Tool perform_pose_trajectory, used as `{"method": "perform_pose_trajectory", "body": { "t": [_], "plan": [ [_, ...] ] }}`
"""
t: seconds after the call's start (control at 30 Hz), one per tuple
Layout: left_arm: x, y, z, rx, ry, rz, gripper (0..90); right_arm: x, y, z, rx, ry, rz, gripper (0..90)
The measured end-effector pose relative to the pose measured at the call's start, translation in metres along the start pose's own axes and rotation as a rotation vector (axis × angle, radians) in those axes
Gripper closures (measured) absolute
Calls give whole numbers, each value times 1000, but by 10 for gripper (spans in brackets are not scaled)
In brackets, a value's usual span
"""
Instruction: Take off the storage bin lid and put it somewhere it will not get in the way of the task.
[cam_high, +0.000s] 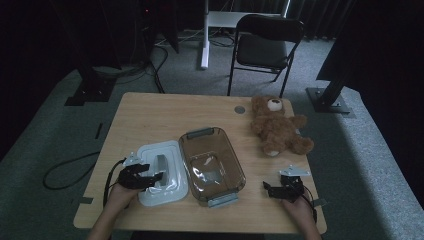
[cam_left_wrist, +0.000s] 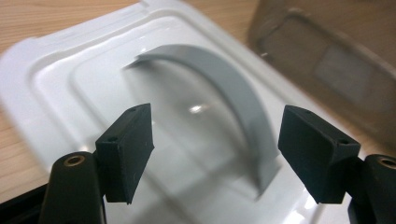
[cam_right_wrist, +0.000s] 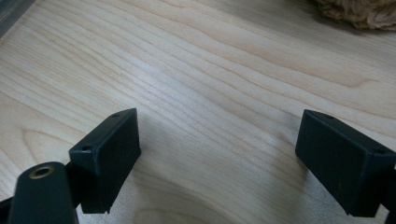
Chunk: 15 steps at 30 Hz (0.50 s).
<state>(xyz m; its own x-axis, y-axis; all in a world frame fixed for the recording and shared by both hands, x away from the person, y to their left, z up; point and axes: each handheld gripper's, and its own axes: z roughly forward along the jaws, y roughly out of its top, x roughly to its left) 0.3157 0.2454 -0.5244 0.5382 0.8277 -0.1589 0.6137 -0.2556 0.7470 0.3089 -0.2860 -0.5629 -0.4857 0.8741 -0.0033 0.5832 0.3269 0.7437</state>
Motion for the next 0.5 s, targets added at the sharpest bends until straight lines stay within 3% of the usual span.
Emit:
{"method": "perform_pose_trajectory", "body": {
  "t": [0.1,0.13,0.2,0.37,0.5],
  "plan": [
    [1,-1,-2,-2,13,0,273,0,0,0,0,0,0,130],
    [5,-4,-8,-10,31,-20,220,0,0,0,0,0,0,130],
    [8,-6,-12,-19,51,-34,196,0,0,0,0,0,0,130],
    [16,-12,-19,2,89,-52,111,0,0,0,0,-1,1,130],
    [22,-17,-23,3,114,-70,100,0,0,0,0,-1,1,130]
  ]
}}
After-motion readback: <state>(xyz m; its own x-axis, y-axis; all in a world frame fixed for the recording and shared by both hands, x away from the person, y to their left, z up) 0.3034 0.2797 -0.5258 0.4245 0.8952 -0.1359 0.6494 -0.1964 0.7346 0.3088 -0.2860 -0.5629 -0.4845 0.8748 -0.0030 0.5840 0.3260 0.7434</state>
